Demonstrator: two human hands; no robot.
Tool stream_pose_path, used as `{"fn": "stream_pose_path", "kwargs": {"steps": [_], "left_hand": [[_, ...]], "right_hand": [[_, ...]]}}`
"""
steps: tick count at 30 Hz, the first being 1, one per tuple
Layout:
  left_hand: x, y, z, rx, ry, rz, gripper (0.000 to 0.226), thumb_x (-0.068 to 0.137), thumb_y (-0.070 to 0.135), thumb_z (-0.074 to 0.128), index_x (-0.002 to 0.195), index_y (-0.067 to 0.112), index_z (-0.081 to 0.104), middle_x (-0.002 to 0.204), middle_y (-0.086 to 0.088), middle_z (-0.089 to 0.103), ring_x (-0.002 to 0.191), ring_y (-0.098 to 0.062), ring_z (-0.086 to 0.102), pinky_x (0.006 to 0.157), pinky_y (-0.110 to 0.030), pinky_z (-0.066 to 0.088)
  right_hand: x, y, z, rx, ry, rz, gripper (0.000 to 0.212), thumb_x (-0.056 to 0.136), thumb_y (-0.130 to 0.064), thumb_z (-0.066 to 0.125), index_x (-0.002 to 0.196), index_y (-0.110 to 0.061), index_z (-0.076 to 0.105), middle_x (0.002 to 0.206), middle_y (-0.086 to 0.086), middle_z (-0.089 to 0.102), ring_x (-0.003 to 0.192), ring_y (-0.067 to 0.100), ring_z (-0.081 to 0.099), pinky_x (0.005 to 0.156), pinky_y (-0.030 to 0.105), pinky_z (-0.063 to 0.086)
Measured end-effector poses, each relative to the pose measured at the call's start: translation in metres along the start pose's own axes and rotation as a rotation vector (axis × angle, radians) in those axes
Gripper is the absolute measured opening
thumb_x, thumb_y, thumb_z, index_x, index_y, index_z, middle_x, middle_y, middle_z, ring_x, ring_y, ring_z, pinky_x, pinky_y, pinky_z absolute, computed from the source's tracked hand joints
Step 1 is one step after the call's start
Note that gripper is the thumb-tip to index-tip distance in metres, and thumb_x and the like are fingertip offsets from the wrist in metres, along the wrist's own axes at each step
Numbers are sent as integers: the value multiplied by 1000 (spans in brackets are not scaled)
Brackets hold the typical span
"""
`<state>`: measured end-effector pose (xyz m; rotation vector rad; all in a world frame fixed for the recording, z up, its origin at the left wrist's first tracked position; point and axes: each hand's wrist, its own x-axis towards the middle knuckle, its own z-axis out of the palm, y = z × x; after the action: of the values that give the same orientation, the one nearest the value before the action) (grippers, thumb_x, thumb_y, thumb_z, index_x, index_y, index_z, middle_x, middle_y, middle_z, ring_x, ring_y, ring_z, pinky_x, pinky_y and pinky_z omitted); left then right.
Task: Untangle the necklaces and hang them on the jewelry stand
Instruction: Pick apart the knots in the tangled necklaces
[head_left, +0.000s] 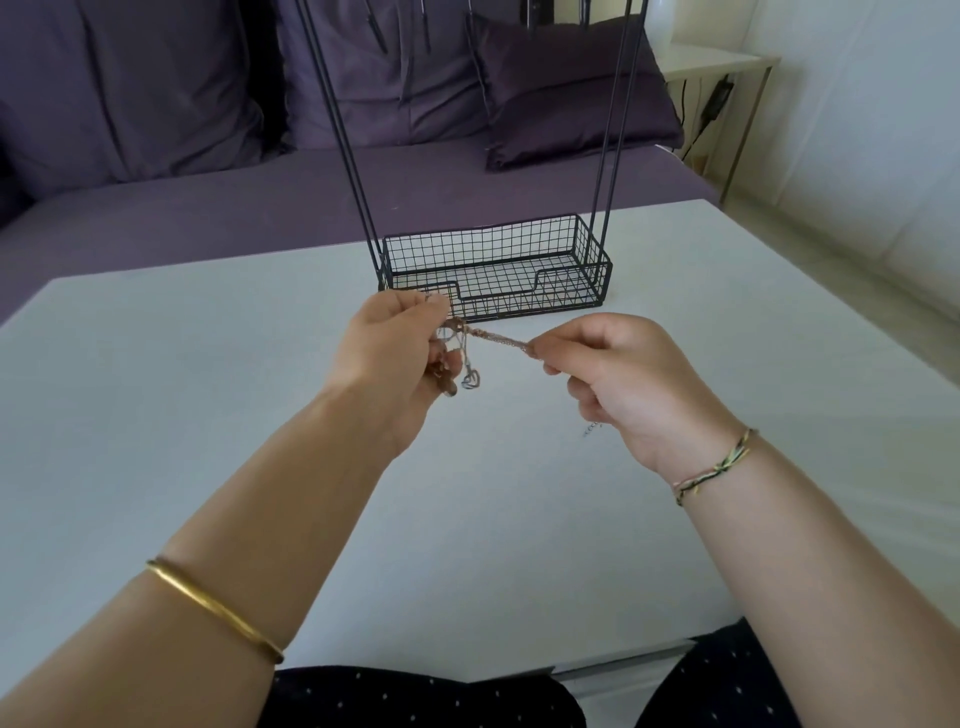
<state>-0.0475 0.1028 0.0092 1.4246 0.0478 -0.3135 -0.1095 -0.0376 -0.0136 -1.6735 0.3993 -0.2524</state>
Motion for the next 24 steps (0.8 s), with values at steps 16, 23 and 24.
{"fn": "stream_pose_path", "kwargs": {"steps": [16,23,24], "left_hand": [[-2,-1,-2,189,-123,-169,11,90,6,59,80,9,56,68,-3,48,39,-6,27,33,-15,23],[-1,-5,-1,382,-72,-203,20,93,19,53,74,15,59,66,1,61,54,-11,38,50,-23,36],[0,-5,0,373,-50,-209,22,92,18,51,71,16,57,65,1,62,59,-11,43,55,-24,39]], "right_hand": [[9,-2,-8,424,218,199,37,97,-31,48,64,-16,42,59,-1,55,60,16,63,74,34,53],[13,-2,-10,515,260,287,42,95,-32,49,58,-18,38,63,-1,55,61,14,54,65,29,48],[13,-2,-9,533,247,293,42,94,-32,50,56,-18,38,66,-1,58,64,14,55,66,30,47]]}}
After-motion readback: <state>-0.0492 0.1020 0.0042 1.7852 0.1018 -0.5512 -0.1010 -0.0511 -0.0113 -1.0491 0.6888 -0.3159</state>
